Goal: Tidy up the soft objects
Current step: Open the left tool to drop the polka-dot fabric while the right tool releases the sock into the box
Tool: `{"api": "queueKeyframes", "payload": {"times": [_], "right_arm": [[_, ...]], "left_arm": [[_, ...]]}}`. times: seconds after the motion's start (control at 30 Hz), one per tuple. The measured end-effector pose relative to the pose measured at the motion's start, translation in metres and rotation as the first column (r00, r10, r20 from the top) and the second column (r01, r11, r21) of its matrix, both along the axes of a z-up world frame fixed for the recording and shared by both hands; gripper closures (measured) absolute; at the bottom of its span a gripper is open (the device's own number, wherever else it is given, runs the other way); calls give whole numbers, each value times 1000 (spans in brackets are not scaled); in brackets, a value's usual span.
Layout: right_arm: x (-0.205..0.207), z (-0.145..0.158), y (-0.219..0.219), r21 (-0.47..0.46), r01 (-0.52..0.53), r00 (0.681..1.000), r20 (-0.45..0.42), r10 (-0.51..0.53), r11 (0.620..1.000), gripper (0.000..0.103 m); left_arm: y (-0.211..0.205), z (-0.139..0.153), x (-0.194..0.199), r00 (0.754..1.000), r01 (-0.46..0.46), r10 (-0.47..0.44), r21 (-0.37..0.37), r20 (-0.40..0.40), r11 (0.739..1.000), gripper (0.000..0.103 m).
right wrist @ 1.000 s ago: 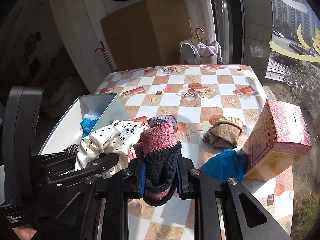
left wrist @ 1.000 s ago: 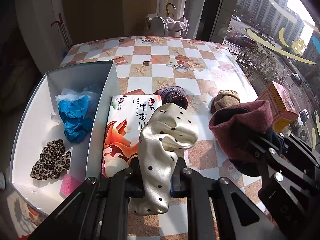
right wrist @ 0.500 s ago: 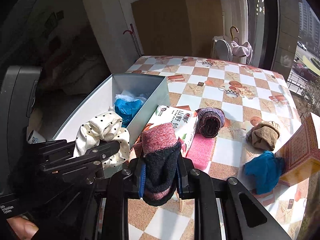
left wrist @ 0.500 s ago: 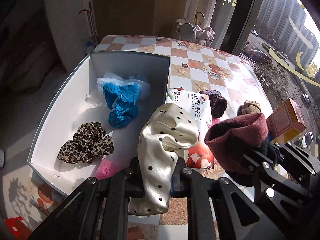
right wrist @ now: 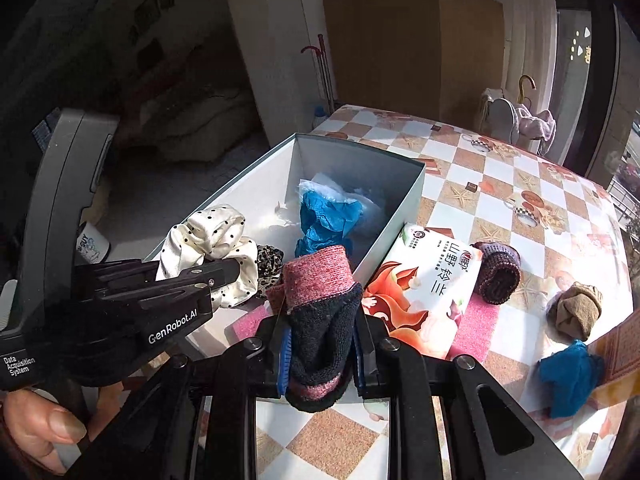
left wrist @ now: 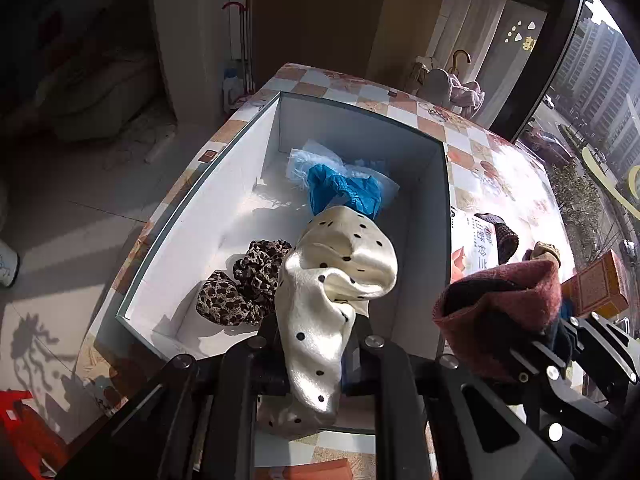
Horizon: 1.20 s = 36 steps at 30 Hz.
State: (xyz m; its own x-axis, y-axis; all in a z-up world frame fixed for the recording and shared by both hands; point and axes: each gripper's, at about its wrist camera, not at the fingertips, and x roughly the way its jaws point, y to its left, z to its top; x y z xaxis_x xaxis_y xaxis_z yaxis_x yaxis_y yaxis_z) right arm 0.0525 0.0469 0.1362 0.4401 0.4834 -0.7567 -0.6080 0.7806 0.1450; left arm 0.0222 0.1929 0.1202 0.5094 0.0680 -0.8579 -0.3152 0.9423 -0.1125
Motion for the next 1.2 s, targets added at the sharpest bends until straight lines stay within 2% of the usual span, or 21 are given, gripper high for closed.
{"api": "queueKeyframes", "payload": {"times": [0.4,1.07,1.13,1.17,1.2], "right_arm": [[5,-9,25,-26,-37,999,-7,37,999,79],[9,-24,42,-54,-70,997,-22,69,996,79],[10,-24,44,-49,-75,997,-29,73,996,79],[10,-24,43,-43,-73,997,-35,72,996,79],[11,-23,41,-34,-65,997,-39,64,997,78]], "left_arm": [[14,-6,10,1000,-6,6,26,-16,1000,86],[36,-19,30,998,-28,30,42,-62,999,86],[37,-19,31,998,-26,28,44,-64,999,82],[38,-19,32,997,-28,31,44,-68,999,76],[39,-19,32,997,-35,37,39,-69,999,56]]}}
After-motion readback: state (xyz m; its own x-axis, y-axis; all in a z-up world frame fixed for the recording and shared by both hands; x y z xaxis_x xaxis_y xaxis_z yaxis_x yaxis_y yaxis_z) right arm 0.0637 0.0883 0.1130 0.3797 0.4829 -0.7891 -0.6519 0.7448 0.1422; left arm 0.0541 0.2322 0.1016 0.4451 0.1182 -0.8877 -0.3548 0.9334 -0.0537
